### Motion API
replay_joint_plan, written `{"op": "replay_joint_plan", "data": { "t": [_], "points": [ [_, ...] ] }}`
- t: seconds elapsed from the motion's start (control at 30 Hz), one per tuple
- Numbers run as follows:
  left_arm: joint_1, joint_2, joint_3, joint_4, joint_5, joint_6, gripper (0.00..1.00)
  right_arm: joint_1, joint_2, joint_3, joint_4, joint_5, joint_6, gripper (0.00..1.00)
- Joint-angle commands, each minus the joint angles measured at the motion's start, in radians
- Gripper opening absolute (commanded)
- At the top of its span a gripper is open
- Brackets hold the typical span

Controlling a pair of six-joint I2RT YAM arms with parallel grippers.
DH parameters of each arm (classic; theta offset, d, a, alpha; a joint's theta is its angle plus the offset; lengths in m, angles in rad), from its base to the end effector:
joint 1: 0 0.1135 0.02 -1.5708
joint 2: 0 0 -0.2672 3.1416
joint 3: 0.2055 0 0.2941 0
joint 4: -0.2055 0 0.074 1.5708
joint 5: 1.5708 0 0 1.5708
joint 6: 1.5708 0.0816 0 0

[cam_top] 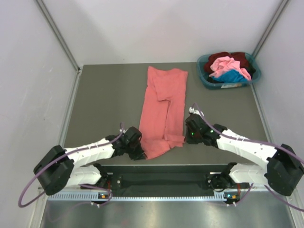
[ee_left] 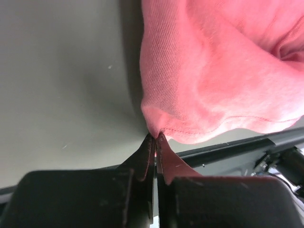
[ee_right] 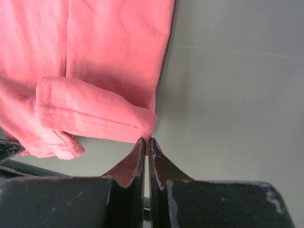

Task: Fold and stack the t-shirts
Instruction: Fold the tshirt

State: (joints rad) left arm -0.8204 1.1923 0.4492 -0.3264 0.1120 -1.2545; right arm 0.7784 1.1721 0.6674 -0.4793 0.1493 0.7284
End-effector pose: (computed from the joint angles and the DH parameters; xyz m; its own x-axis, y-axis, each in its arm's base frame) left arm 0.1627 -0.1879 0.0752 -0.9116 -0.4072 -0.0563 -0.3309 0.8082 -0.4872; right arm 0.2100 0.1900 0.1442 -0.8656 0.0709 -0.4956 -0.0797 0.9578 0.2762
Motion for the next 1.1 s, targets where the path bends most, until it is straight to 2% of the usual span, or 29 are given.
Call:
{"op": "replay_joint_plan", "data": {
  "t": [0.0,0.13,0.33,0.53,0.63,0.73,0.77,0.87,1.07],
  "points": [
    [-0.003,-0.01,0.087,-0.115,-0.08,0.05,0.0,0.028,-0.049,0.02,-0.03,0.018,-0.004,0.0],
    [-0.003,-0.026,0.173,-0.212,-0.097,0.084,0.0,0.045,-0.083,0.024,-0.088,0.019,-0.026,0.0],
    [-0.003,-0.062,0.22,-0.278,-0.136,0.107,0.0,0.122,-0.101,0.026,-0.114,-0.019,-0.027,0.0],
    [0.013,-0.08,0.281,-0.333,-0.167,0.142,0.0,0.173,-0.083,0.08,-0.143,0.024,0.012,0.0],
    [0.062,-0.079,0.307,-0.352,-0.169,0.19,0.0,0.173,-0.069,0.118,-0.163,0.064,0.017,0.0],
    [0.171,-0.071,0.321,-0.326,-0.103,0.251,0.0,0.171,-0.045,0.168,-0.182,0.117,0.005,0.0],
    [0.243,-0.065,0.319,-0.31,-0.021,0.263,0.0,0.168,-0.034,0.179,-0.182,0.13,-0.001,0.0],
    [0.334,-0.045,0.33,-0.241,0.043,0.303,0.0,0.141,0.021,0.231,-0.182,0.139,-0.044,0.0],
    [0.377,0.107,0.454,-0.128,0.173,0.397,0.0,0.085,0.126,0.349,-0.183,0.15,-0.13,0.0]
  ]
}}
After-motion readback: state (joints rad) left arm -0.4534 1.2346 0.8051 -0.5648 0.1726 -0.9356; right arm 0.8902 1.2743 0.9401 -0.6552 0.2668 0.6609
